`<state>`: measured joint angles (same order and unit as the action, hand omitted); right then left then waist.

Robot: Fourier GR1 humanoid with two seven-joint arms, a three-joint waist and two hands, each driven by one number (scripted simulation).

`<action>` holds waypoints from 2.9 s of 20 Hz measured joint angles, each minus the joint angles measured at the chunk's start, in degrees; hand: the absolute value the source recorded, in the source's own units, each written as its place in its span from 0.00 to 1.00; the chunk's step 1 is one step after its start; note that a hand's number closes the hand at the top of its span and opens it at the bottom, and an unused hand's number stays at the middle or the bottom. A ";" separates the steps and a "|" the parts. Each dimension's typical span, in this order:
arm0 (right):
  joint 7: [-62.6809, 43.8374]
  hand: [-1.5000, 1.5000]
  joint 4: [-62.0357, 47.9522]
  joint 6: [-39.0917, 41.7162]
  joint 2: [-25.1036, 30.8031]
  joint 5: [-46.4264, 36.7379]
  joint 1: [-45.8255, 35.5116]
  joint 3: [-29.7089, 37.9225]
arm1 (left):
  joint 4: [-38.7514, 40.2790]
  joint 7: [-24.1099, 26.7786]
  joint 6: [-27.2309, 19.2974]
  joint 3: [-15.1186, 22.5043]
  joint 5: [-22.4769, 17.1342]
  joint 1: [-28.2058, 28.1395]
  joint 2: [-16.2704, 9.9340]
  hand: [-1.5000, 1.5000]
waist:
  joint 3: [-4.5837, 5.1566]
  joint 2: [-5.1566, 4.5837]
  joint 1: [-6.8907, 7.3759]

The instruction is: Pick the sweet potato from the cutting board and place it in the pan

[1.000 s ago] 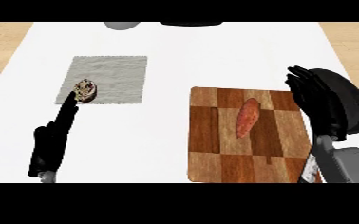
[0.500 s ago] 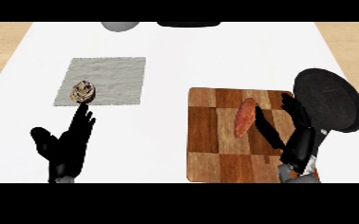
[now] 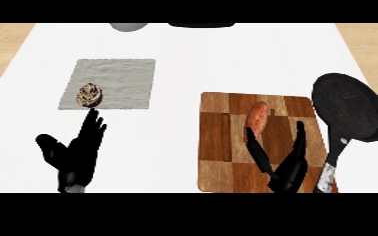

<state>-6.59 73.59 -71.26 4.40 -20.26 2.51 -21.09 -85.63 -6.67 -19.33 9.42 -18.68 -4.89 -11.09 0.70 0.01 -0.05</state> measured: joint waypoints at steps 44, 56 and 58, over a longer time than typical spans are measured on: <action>-60.23 0.00 3.28 65.35 9.55 -13.49 -22.88 4.26 | 3.38 1.78 2.99 -2.64 0.51 0.30 1.83 0.50 | -0.67 0.09 0.08; -53.64 1.00 -1.97 64.99 5.40 -20.61 -20.81 7.69 | 4.37 2.35 4.51 -3.48 2.27 0.36 3.51 0.50 | -0.38 0.31 0.11; -52.84 1.00 -1.86 64.87 4.82 -22.11 -20.52 8.05 | 4.17 2.50 4.87 -3.73 2.67 0.23 3.78 0.50 | -0.39 0.38 0.12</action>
<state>-59.43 71.74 -6.38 9.23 -42.37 -18.01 -13.04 -81.46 -4.18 -14.46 5.69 -16.01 -4.67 -7.31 0.31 0.38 0.07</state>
